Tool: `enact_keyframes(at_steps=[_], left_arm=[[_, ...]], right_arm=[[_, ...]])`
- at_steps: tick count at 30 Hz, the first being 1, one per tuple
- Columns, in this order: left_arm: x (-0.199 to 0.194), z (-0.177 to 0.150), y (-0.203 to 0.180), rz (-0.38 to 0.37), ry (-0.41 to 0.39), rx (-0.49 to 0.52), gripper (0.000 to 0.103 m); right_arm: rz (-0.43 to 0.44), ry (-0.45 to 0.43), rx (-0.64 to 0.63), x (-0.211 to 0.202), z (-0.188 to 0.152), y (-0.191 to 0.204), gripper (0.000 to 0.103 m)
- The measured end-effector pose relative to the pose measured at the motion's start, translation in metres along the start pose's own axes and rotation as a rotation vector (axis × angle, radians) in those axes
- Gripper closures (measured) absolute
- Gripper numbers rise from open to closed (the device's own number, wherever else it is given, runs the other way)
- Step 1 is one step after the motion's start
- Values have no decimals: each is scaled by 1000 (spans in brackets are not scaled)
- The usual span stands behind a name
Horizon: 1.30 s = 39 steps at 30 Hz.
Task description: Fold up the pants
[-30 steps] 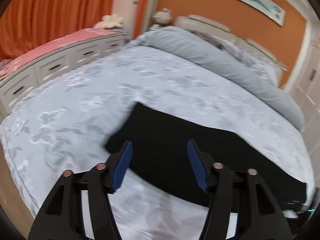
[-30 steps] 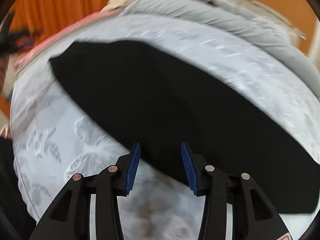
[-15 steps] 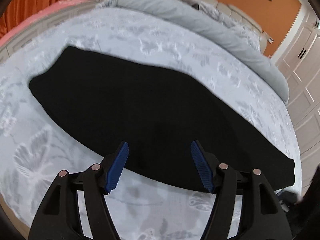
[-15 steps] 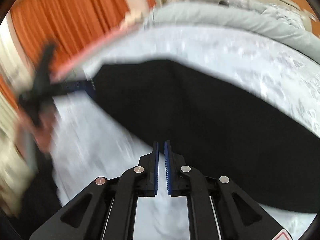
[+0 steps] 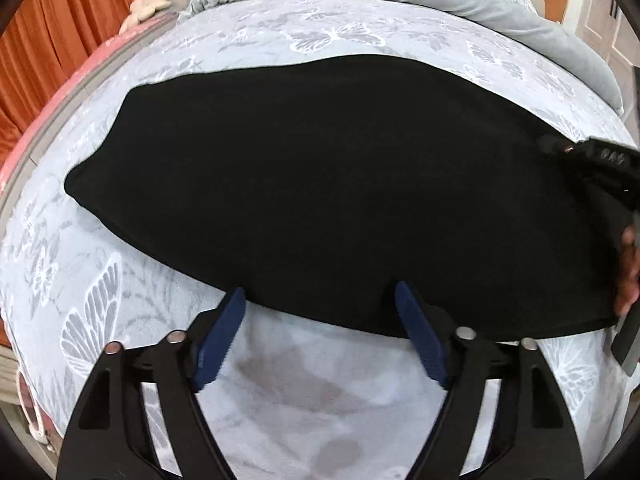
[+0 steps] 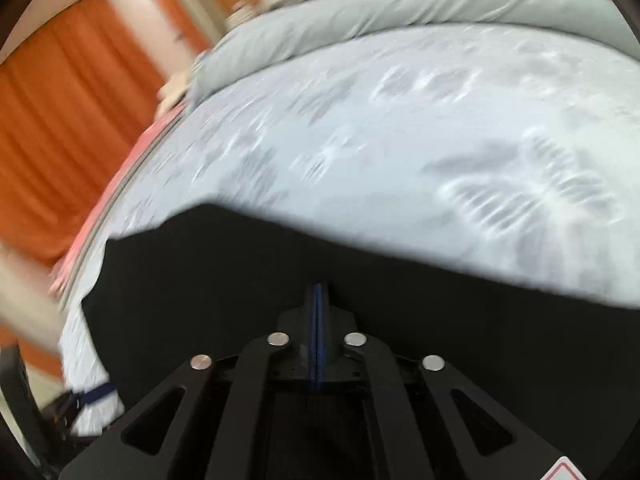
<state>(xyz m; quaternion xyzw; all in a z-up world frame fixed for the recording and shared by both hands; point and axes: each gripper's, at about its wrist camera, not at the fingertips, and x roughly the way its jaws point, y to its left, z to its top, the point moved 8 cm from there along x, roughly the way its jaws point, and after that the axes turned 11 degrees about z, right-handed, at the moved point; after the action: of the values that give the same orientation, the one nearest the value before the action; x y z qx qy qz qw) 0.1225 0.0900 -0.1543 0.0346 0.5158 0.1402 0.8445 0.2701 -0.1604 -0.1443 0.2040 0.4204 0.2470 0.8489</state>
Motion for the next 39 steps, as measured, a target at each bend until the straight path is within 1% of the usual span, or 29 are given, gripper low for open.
enact_keyframes(at_steps=[1, 2, 3, 4, 5, 6, 7, 8, 9, 10, 11, 12, 13, 14, 15, 17, 19, 20, 22, 24, 25, 26, 28, 29, 31, 32, 33, 35, 39], left_arm=[[3, 1, 3, -21, 18, -20, 21], [6, 2, 7, -63, 47, -56, 21], [7, 3, 9, -76, 56, -73, 21], [7, 5, 9, -73, 53, -75, 21], [5, 5, 8, -66, 45, -70, 21], [1, 6, 7, -59, 28, -64, 22], [-2, 6, 6, -59, 13, -60, 22], [-9, 8, 3, -74, -16, -55, 22], [-17, 12, 1, -96, -52, -54, 22], [-24, 15, 0, -108, -80, -57, 22], [-34, 21, -1, -123, -130, -63, 22], [-44, 27, -3, -131, -176, -66, 22], [-55, 31, -6, -136, -231, -64, 22], [-63, 33, -10, -140, -267, -58, 22], [-69, 33, -14, -141, -293, -47, 22], [-77, 31, -25, -137, -332, -14, 21], [-81, 28, -37, -133, -350, 16, 19], [-81, 28, -44, -142, -349, 26, 19], [-81, 26, -56, -163, -344, 28, 19], [-78, 28, -67, -180, -335, 29, 19], [-77, 28, -74, -192, -331, 33, 19], [-75, 25, -77, -197, -329, 38, 19], [-74, 23, -85, -193, -337, 51, 19], [-72, 24, -88, -186, -345, 59, 19], [-69, 26, -94, -185, -358, 69, 19], [-69, 26, -97, -186, -367, 72, 19], [-68, 27, -99, -190, -371, 71, 19], [-66, 27, -102, -201, -370, 71, 19], [-62, 27, -104, -202, -364, 79, 19]], right_arm=[[19, -13, -14, -2, 7, 7, 91], [40, -1, -29, 2, 9, 10, 91], [30, 23, -52, 8, 7, 12, 97], [-38, 57, -76, 17, 1, 4, 103], [-25, 53, -60, 17, -2, -2, 103], [12, 32, -8, 10, -1, -8, 103], [-12, 12, 38, -3, 4, -17, 103], [-55, -17, 40, -20, 11, -25, 101], [-89, -54, 31, -41, 17, -29, 96], [-122, -111, 34, -71, 25, -43, 95], [-144, -152, 51, -96, 28, -55, 93], [-177, -193, 80, -125, 29, -71, 85], [-235, -244, 129, -159, 28, -101, 79], [-290, -276, 165, -185, 24, -125, 68], [-361, -301, 200, -213, 15, -151, 65], [-531, -317, 263, -268, -11, -208, 65], [-617, -313, 308, -302, -35, -246, 65], [-639, -310, 326, -314, -46, -261, 65], [-657, -291, 342, -327, -64, -276, 65], [-635, -263, 316, -329, -72, -278, 65], [-644, -239, 287, -331, -77, -279, 63], [-653, -217, 265, -331, -80, -282, 59], [-673, -175, 231, -330, -92, -289, 57], [-671, -162, 222, -330, -98, -292, 57], [-627, -165, 217, -325, -105, -296, 57], [-610, -162, 206, -323, -106, -295, 60], [-598, -162, 202, -322, -103, -296, 72], [-569, -176, 194, -324, -100, -293, 90], [-550, -243, 190, -341, -89, -287, 94]])
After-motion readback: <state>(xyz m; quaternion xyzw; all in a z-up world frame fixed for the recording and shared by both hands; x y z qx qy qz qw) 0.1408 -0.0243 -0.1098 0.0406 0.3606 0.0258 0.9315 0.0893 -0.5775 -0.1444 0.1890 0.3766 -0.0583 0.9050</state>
